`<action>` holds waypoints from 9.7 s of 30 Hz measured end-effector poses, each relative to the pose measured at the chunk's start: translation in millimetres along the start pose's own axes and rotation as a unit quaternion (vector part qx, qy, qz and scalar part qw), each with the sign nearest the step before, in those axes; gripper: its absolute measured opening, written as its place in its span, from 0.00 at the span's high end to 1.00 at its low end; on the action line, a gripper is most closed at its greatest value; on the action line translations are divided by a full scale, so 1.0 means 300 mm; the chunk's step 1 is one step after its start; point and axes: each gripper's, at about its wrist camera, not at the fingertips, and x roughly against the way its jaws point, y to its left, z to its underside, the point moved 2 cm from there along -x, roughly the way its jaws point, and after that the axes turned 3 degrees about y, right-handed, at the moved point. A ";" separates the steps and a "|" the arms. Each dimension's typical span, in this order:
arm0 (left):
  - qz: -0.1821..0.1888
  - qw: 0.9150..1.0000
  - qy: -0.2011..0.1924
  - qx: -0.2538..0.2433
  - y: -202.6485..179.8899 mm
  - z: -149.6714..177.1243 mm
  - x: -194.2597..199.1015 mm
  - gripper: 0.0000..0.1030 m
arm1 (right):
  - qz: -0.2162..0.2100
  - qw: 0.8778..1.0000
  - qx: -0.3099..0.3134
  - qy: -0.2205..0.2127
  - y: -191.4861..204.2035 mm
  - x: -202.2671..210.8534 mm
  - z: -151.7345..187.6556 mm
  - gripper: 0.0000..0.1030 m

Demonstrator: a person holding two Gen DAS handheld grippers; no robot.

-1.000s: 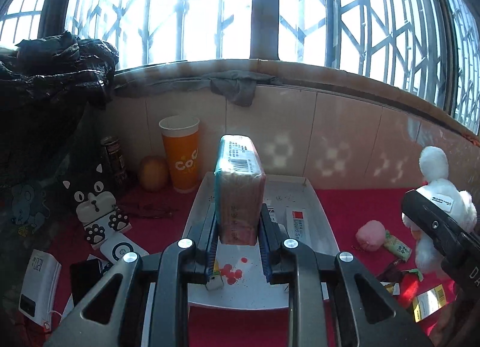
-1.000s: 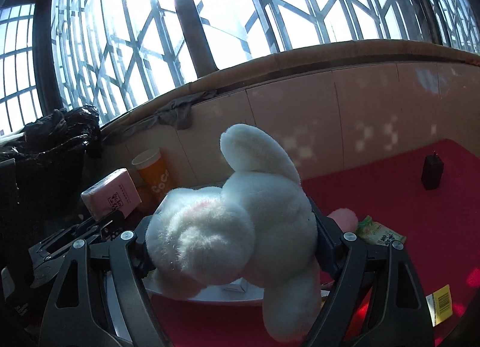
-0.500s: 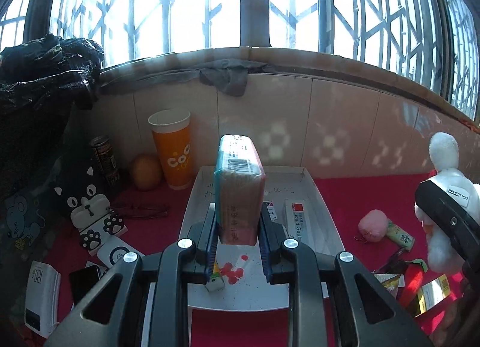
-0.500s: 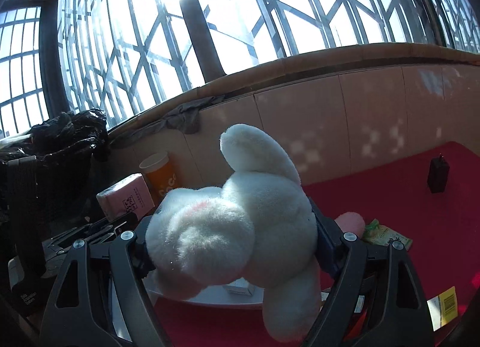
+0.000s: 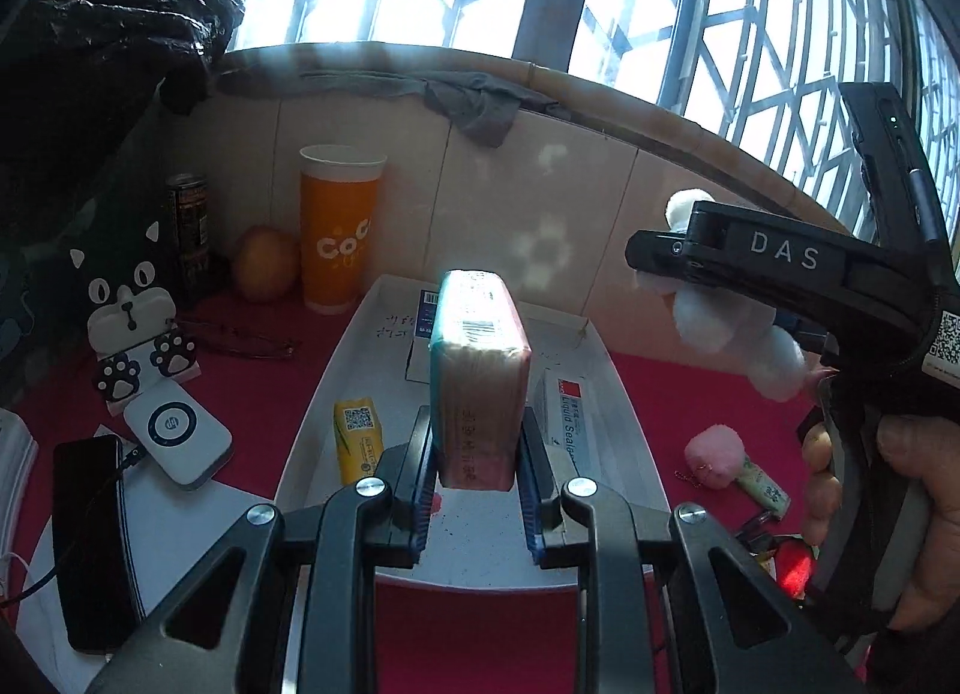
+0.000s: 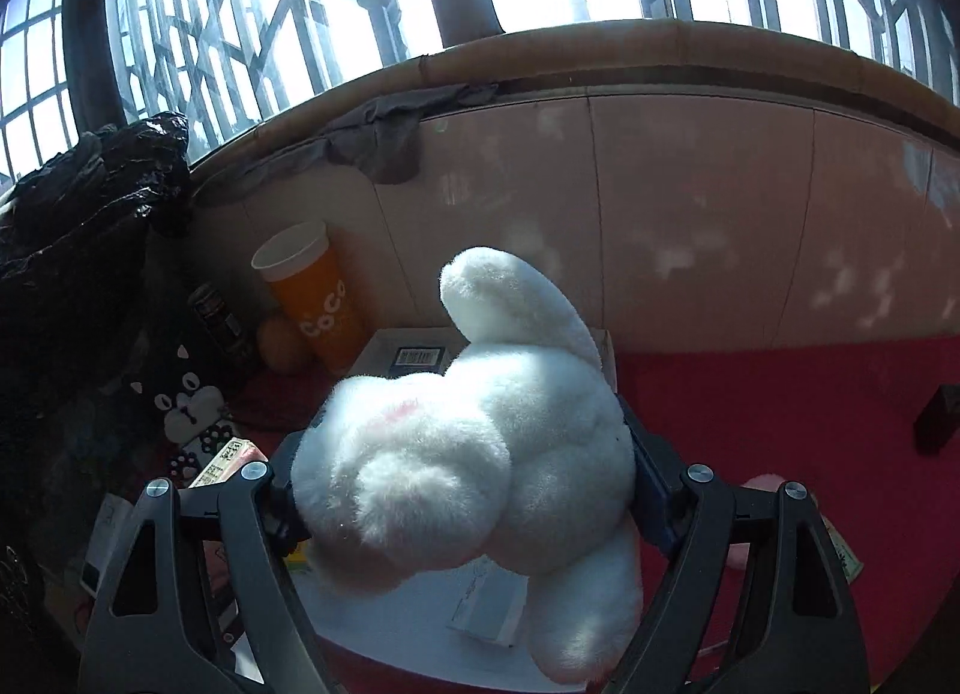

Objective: Organize objects
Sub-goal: 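Lower the teal box into the tray with the left gripper while the right releases the bunny there, then move both grippers back over the table toward the Glucophage box and snack bar, then grasp the Glucophage box with the right gripper while the left grasps the wrapped snack bar, then carry the Glucophage box with the right gripper to the tray while the left carries the snack bar, then lower both items into the tray and open both grippers, then move both grippers back over the table toward the chili plush and blue-white box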

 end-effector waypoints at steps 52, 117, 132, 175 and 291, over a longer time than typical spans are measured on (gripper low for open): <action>0.222 0.926 0.096 -0.291 -0.535 0.322 -0.049 0.00 | 0.064 0.987 -0.128 0.065 -0.806 0.464 0.623 0.00; 0.355 0.746 0.248 -0.506 -0.762 0.583 -0.084 0.45 | 0.060 0.975 0.086 0.197 -0.596 0.367 0.811 0.25; 0.324 0.869 0.147 -0.344 -0.716 0.406 0.011 0.82 | 0.120 0.989 0.032 0.081 -0.608 0.641 0.743 0.45; 0.012 0.995 -0.076 -0.066 -0.089 -0.006 0.250 0.82 | 0.021 0.985 0.002 -0.173 -0.192 0.641 0.202 0.45; 0.045 0.996 -0.035 -0.066 -0.167 -0.142 -0.014 0.00 | 0.076 0.990 -0.078 -0.091 -0.338 0.462 0.143 0.00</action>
